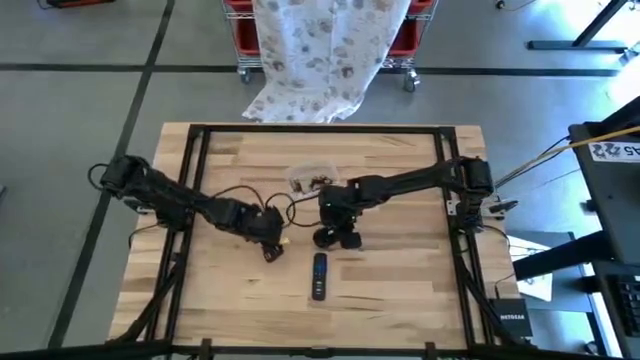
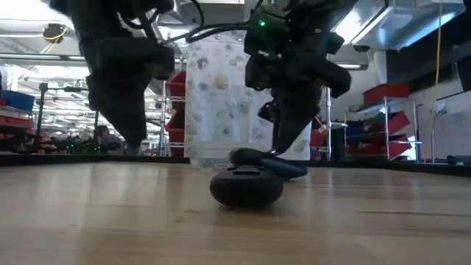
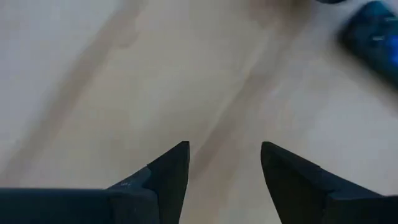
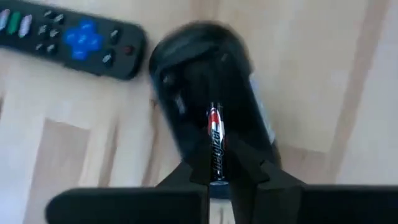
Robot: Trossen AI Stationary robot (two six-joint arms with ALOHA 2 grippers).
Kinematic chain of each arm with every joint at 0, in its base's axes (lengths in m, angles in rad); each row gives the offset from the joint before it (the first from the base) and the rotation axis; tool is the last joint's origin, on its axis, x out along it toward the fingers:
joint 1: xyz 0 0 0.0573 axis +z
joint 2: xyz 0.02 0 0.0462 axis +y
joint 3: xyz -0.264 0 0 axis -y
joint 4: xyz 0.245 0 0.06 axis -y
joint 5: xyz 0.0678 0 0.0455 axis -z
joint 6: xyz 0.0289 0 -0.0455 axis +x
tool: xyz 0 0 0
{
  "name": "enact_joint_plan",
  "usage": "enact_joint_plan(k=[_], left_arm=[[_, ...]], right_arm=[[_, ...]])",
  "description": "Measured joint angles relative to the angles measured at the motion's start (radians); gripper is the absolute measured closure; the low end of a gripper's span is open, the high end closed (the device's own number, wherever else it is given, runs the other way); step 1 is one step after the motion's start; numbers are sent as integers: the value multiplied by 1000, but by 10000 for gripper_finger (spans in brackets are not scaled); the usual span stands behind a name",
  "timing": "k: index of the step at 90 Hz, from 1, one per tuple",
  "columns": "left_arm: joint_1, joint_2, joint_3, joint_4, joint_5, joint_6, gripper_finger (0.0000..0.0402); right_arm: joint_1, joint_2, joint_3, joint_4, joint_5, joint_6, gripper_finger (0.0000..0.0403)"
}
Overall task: Insert battery
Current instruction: Insert the silver battery into the mouse
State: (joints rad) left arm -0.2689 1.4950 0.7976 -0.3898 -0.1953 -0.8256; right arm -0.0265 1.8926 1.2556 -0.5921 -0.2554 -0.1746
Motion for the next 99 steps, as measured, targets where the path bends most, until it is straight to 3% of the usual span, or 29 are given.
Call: enact_joint_plan(k=[9, 23, 42, 63, 75, 99], left_arm=[[-40, 2, -56, 172, -8, -68, 222], [-38, 2, -115, 294, -72, -125, 222], [8, 17, -156, 458, -84, -49, 222], [66, 55, -155, 535, -75, -10, 222], [89, 90, -155, 596, -17, -2, 222], [86, 104, -155, 626, 28, 4, 222]], right_arm=[[0, -1, 21, -3, 19, 6, 399], [0, 4, 23, -10, 26, 6, 401], [1, 10, 23, 18, 18, 5, 402], [1, 12, 23, 19, 1, -17, 399], [1, 13, 23, 7, -6, -15, 396], [0, -10, 57, -94, 1, -27, 400]])
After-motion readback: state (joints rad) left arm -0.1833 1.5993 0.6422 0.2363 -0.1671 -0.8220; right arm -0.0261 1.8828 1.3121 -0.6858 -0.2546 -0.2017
